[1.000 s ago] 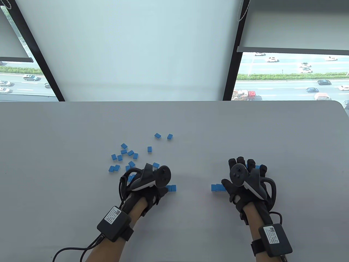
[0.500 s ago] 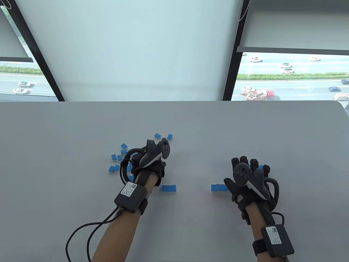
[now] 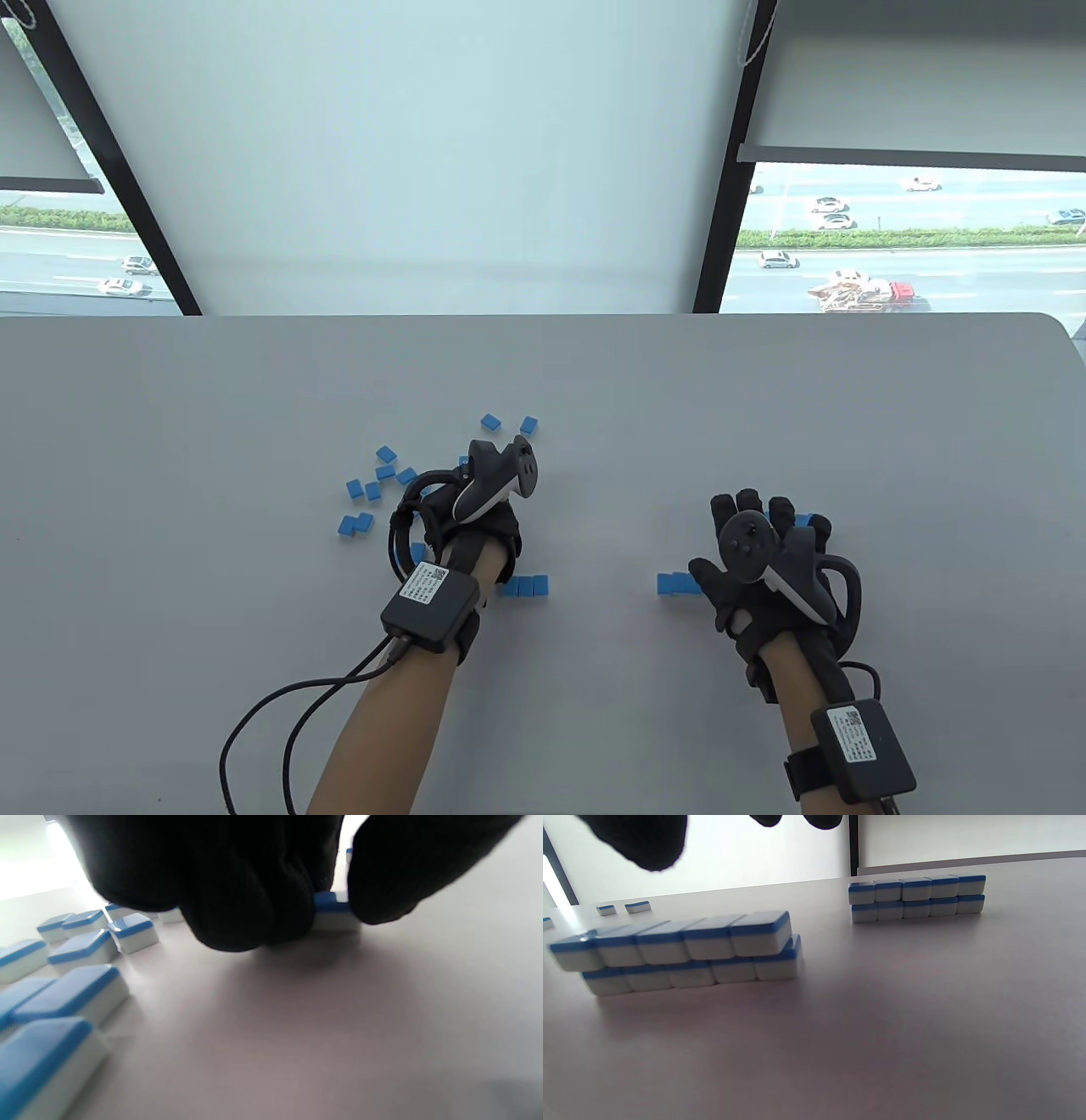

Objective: Build mahjong tile wall

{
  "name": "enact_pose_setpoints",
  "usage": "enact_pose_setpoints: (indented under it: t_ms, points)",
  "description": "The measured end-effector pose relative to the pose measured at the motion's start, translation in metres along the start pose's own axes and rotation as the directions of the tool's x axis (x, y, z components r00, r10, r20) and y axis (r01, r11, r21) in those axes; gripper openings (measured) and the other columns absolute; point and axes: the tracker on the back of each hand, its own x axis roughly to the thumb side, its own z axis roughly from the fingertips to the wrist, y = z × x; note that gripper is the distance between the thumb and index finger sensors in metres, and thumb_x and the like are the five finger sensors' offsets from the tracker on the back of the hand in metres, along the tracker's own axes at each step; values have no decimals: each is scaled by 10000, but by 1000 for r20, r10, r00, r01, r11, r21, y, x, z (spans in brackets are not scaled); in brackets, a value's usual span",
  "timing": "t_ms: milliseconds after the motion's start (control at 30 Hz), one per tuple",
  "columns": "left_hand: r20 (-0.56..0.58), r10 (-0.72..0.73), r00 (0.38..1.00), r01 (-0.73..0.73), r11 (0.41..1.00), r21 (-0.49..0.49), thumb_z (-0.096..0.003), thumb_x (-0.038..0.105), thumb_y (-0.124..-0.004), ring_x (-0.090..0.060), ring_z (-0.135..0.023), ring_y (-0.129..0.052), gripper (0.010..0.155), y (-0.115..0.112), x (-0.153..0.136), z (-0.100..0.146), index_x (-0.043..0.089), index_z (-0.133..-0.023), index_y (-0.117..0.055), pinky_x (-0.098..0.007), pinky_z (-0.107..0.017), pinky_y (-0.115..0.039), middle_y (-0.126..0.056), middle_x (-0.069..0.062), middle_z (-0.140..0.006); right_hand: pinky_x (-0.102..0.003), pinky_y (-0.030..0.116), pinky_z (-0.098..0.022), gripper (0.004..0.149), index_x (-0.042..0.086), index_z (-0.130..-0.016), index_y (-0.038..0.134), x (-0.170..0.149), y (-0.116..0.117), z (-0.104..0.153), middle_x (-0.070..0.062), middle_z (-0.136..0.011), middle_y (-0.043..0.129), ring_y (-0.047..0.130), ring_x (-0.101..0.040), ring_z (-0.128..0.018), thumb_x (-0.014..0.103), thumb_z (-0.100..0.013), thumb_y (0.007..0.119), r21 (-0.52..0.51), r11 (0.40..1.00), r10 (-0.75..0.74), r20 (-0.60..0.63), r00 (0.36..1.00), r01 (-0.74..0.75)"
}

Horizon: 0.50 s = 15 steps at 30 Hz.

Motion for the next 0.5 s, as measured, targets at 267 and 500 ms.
enact_pose_setpoints:
  t_ms: [267, 500]
  points:
    - [-23, 93, 995, -93, 996, -9, -384, 470, -911, -242, -627, -999, 598, -5, -8, 1, 210, -909, -788, -520, -504, -837, -920, -14, -822, -635, 126, -692, 811, 382, -1086, 297, 2, 0, 1, 62, -1185, 245, 222, -358, -1075, 656, -433, 693, -3, 1000, 6, 7, 1000, -6]
    - [66, -26, 997, 22, 998, 57, -362, 461, -919, -235, -616, -1009, 607, -9, -4, 15, 213, -902, -799, -515, -508, -841, -939, -2, -810, -635, 125, -692, 811, 382, -1086, 294, 3, 0, 1, 61, -1185, 244, 220, -356, -1075, 656, -435, 693, 3, 1000, 4, 11, 1000, -4]
